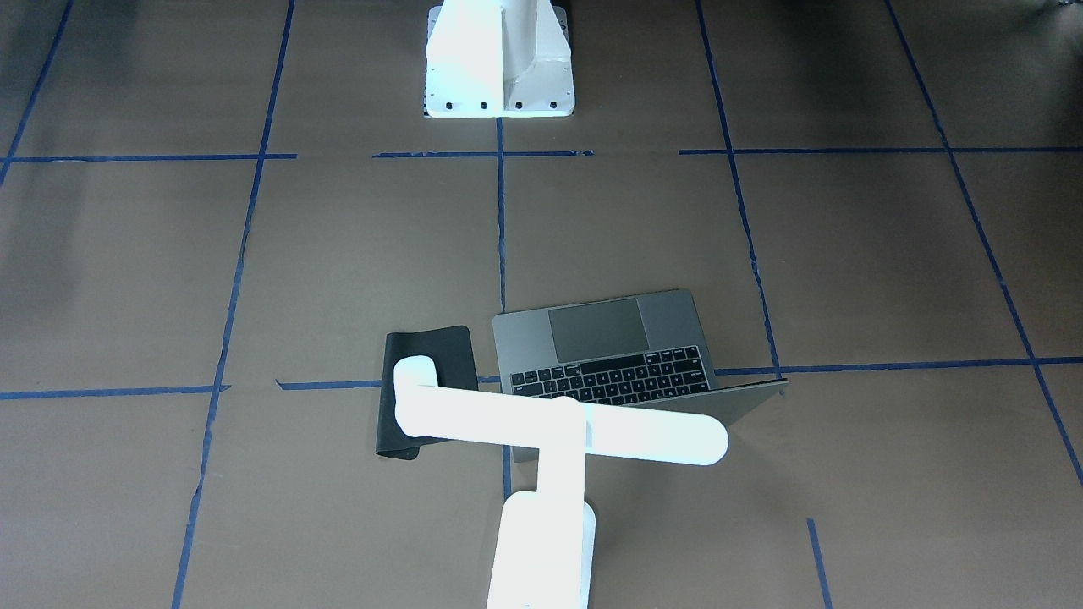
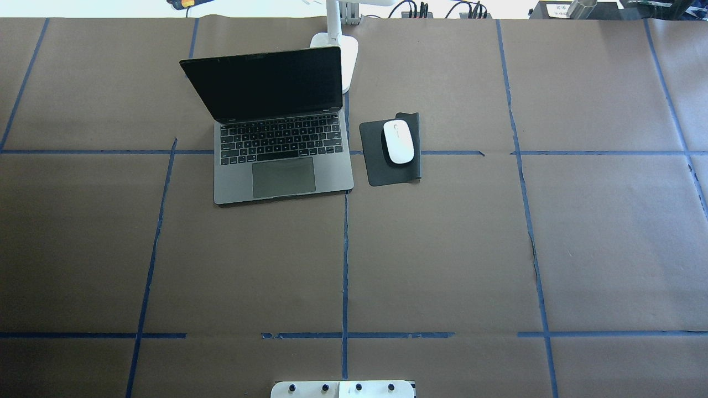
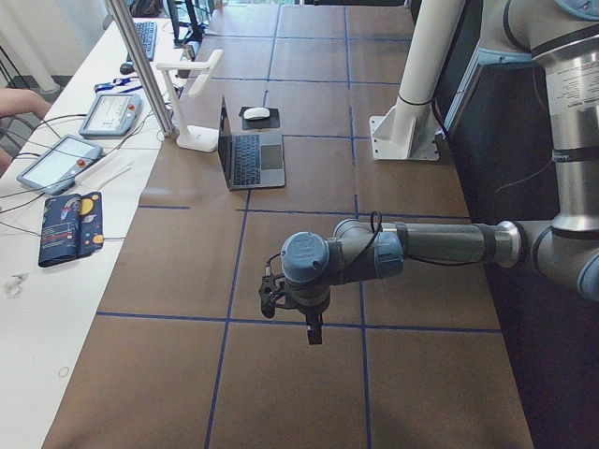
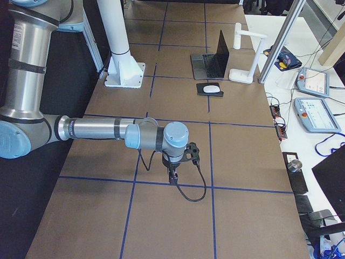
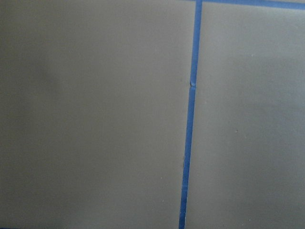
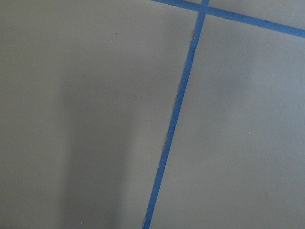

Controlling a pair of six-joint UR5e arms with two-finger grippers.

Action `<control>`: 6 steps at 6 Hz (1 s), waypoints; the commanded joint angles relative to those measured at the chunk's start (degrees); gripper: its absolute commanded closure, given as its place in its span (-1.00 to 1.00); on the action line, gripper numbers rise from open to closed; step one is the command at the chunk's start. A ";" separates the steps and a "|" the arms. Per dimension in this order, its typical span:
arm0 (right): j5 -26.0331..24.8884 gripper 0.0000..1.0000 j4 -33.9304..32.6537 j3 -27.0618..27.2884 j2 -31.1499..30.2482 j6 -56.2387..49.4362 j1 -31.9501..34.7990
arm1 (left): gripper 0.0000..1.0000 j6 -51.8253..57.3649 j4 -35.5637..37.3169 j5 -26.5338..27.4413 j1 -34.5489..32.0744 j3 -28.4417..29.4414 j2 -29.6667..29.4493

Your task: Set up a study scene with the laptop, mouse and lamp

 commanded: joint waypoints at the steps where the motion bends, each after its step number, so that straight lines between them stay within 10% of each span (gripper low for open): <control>1: 0.01 -1.00 0.00 -0.02 -0.01 -0.02 0.00 | -1.00 0.00 0.06 0.02 0.10 -0.06 0.66; 6: 1.24 -1.00 0.09 -0.02 -0.01 -0.11 0.00 | -1.00 -0.08 0.06 0.02 0.11 0.20 0.57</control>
